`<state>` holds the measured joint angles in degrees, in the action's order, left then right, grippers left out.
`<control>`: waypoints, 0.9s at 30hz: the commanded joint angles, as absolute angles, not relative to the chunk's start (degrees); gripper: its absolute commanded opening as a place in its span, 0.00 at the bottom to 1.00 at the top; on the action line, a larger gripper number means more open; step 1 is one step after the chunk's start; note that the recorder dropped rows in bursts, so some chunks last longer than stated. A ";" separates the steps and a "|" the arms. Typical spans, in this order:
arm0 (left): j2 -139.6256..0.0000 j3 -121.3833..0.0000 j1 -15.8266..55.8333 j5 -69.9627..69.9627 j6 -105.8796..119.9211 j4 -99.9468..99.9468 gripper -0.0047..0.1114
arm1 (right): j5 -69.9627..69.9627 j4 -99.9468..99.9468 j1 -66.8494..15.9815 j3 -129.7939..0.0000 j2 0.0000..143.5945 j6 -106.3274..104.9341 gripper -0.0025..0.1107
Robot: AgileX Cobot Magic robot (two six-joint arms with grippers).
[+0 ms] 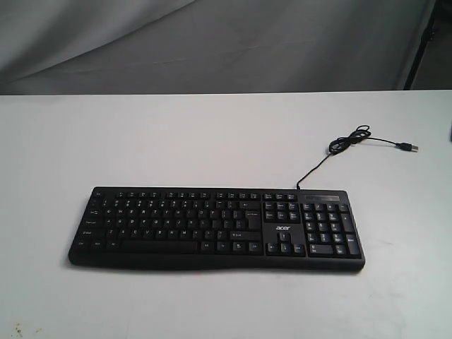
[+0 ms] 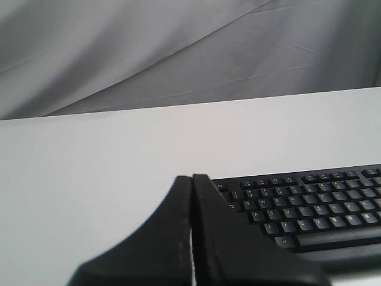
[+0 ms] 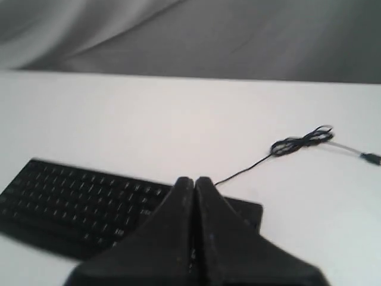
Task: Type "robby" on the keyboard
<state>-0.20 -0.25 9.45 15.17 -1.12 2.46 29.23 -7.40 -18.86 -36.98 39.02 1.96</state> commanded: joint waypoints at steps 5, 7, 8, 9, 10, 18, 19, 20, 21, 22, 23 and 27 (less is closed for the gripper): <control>0.00 0.00 9.82 14.76 -1.28 2.74 0.04 | 34.71 -5.96 -40.37 -49.18 63.99 -1.76 0.02; 0.00 0.00 9.82 14.76 -1.28 2.74 0.04 | 33.67 -5.96 -43.73 -53.28 70.72 -3.59 0.02; 0.00 0.00 9.82 14.76 -1.28 2.74 0.04 | 33.56 -6.35 -44.68 -55.15 73.98 -4.44 0.02; 0.00 0.00 9.82 14.76 -1.28 2.74 0.04 | 33.56 -7.37 -45.58 -57.63 77.27 -5.66 0.02; 0.00 0.00 9.82 14.76 -1.28 2.74 0.04 | 33.67 -8.62 -46.33 -60.03 80.55 -7.53 0.02; 0.00 0.00 9.82 14.76 -1.28 2.74 0.04 | 34.26 -19.25 -47.48 -77.21 100.46 -18.20 0.02; 0.00 0.00 9.82 14.76 -1.28 2.74 0.04 | 34.26 -19.25 -47.48 -78.88 102.33 -18.88 0.02; 0.00 0.00 9.82 14.76 -1.28 2.74 0.04 | 34.51 -19.25 -47.48 -80.38 104.06 -19.48 0.02; 0.00 0.00 9.82 14.76 -1.28 2.74 0.04 | 34.51 -19.25 -47.48 -81.50 105.39 -19.82 0.02; 0.00 0.00 9.82 14.76 -1.28 2.74 0.04 | 34.61 -19.25 -47.48 -82.80 106.91 -20.25 0.02; 0.00 0.00 9.82 14.76 -1.28 2.74 0.04 | 34.64 -19.10 -47.48 -84.80 109.66 -20.81 0.02; 0.00 0.00 9.82 14.76 -1.28 2.74 0.04 | 29.59 -19.10 -47.48 -88.86 116.70 -21.96 0.02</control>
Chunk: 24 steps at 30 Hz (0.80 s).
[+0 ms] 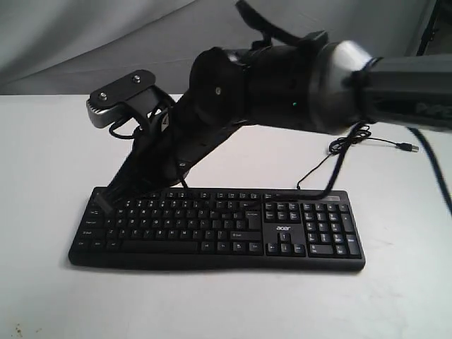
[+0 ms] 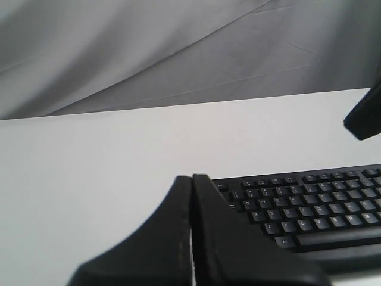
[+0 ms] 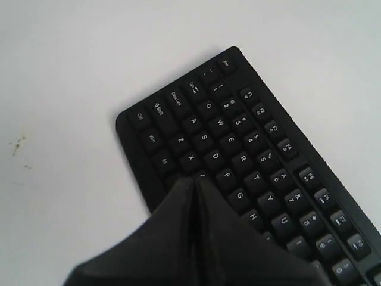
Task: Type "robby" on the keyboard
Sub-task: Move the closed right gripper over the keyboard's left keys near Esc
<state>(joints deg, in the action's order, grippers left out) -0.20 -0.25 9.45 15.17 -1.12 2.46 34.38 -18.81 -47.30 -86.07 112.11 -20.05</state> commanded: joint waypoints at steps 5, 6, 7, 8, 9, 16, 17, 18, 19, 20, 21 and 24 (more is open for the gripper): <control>0.00 0.00 9.82 14.76 -1.28 2.74 0.04 | 22.05 -20.47 -47.48 -89.09 122.25 -23.61 0.02; 0.00 0.00 9.82 14.76 -1.28 2.74 0.04 | 21.52 -20.95 -47.48 -89.09 122.91 -24.06 0.02; 0.00 0.00 9.82 14.76 -1.28 2.74 0.04 | 21.12 -20.97 -47.48 -89.09 123.75 -24.06 0.02; 0.00 0.00 9.82 14.76 -1.28 2.74 0.04 | 20.59 -20.97 -47.48 -89.09 124.44 -24.06 0.02; 0.00 0.00 9.82 14.76 -1.28 2.74 0.04 | 19.18 -20.97 -47.48 -89.09 125.01 -24.06 0.02; 0.00 0.00 9.82 14.76 -1.28 2.74 0.04 | 18.14 -22.38 -47.30 -89.09 127.93 -24.06 0.02; 0.00 0.00 9.82 14.76 -1.28 2.74 0.04 | 17.90 -22.50 -47.30 -89.09 128.18 -24.06 0.02; 0.00 0.00 9.82 14.76 -1.28 2.74 0.04 | 17.79 -22.50 -47.30 -89.09 128.26 -24.06 0.02; 0.00 0.00 9.82 14.76 -1.28 2.74 0.04 | 17.58 -22.50 -47.30 -89.09 128.44 -24.06 0.02; 0.00 0.00 9.82 14.76 -1.28 2.74 0.04 | 17.58 -22.50 -47.17 -89.09 128.43 -24.06 0.02; 0.00 0.00 9.82 14.76 -1.28 2.74 0.04 | 17.58 -22.29 -47.18 -89.09 128.43 -24.06 0.02; 0.00 0.00 9.82 14.76 -1.28 2.74 0.04 | 17.86 -22.45 -46.42 -89.09 128.43 -24.06 0.02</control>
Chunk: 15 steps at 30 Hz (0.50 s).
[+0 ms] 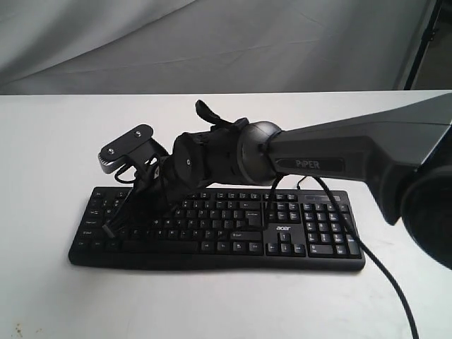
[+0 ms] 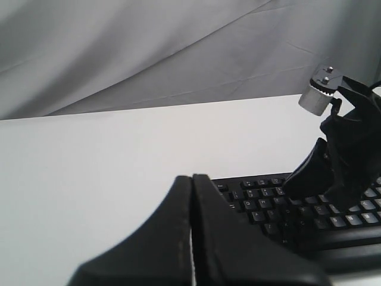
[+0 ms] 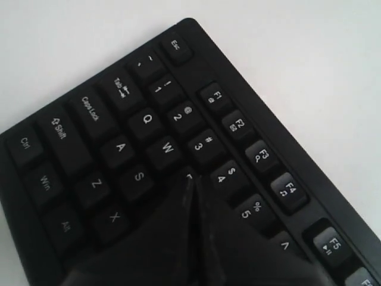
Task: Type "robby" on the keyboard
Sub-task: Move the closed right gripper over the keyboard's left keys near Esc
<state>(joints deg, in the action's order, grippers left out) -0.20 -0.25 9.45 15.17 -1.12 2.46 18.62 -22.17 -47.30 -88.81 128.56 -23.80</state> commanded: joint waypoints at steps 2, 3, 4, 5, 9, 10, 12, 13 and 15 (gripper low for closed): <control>0.00 0.00 9.82 14.76 -1.28 2.74 0.04 | 19.12 -22.66 -45.94 -89.09 128.43 -23.94 0.02; 0.00 0.00 9.82 14.76 -1.28 2.74 0.04 | 19.66 -22.66 -45.79 -89.09 128.43 -23.94 0.02; 0.00 0.00 9.82 14.76 -1.28 2.74 0.04 | 19.79 -22.66 -45.79 -89.09 128.43 -23.94 0.02; 0.00 0.00 9.82 14.76 -1.28 2.74 0.04 | 19.79 -22.66 -45.79 -89.09 128.43 -23.94 0.02; 0.00 0.00 9.82 14.76 -1.28 2.74 0.04 | 19.77 -22.51 -45.79 -89.09 128.43 -23.94 0.02; 0.00 0.00 9.82 14.76 -1.28 2.74 0.04 | 19.77 -22.51 -45.79 -89.09 128.43 -23.94 0.02; 0.00 0.00 9.82 14.76 -1.28 2.74 0.04 | 19.52 -22.61 -45.79 -89.09 128.43 -23.94 0.02; 0.00 0.00 9.82 14.76 -1.28 2.74 0.04 | 19.41 -22.61 -45.79 -89.09 128.43 -23.94 0.02; 0.00 0.00 9.82 14.76 -1.28 2.74 0.04 | 19.27 -22.61 -45.79 -89.09 128.43 -23.94 0.02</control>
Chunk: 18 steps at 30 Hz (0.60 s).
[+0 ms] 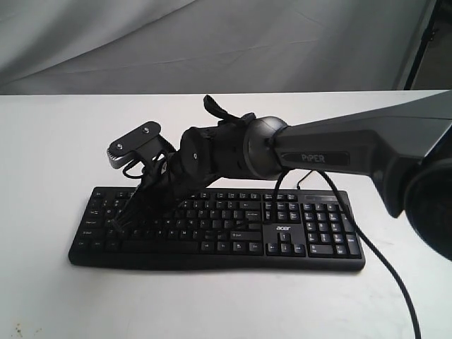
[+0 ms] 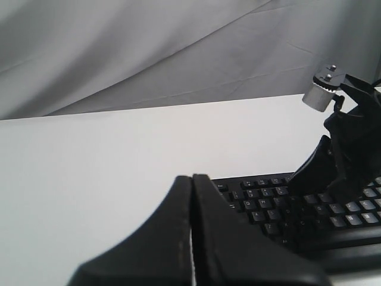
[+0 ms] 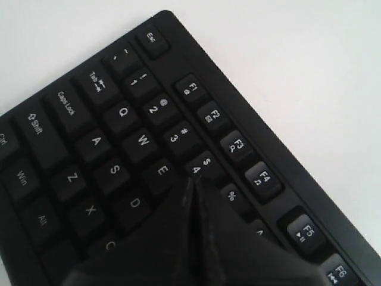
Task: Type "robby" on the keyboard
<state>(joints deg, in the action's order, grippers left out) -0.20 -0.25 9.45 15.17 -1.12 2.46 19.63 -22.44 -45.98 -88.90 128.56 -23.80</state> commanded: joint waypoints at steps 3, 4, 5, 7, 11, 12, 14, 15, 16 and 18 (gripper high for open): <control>0.00 0.00 9.82 14.76 -1.28 2.74 0.04 | 19.00 -22.97 -45.91 -89.09 128.43 -23.94 0.02; 0.00 0.00 9.82 14.76 -1.28 2.74 0.04 | 18.82 -22.97 -45.90 -89.09 128.43 -23.94 0.02; 0.00 0.00 9.82 14.76 -1.28 2.74 0.04 | 18.65 -22.97 -46.03 -89.09 128.43 -23.94 0.02; 0.00 0.00 9.82 14.76 -1.28 2.74 0.04 | 18.41 -22.97 -46.10 -89.09 128.43 -23.94 0.02; 0.00 0.00 9.82 14.76 -1.28 2.74 0.04 | 18.12 -22.97 -46.10 -89.09 128.43 -23.94 0.02; 0.00 0.00 9.82 14.76 -1.28 2.74 0.04 | 18.03 -22.97 -46.10 -89.09 128.43 -23.94 0.02; 0.00 0.00 9.82 14.76 -1.28 2.74 0.04 | 18.03 -22.97 -46.10 -89.09 128.43 -23.94 0.02; 0.00 0.00 9.82 14.76 -1.28 2.74 0.04 | 18.05 -22.71 -46.10 -89.09 128.43 -23.94 0.02; 0.00 0.00 9.82 14.76 -1.28 2.74 0.04 | 18.05 -22.71 -46.10 -89.09 128.43 -23.94 0.02; 0.00 0.00 9.82 14.76 -1.28 2.74 0.04 | 18.05 -22.71 -46.10 -89.09 128.43 -23.94 0.02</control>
<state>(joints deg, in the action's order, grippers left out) -0.20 -0.25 9.45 15.17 -1.12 2.46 18.82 -22.78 -45.98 -88.90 128.56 -23.80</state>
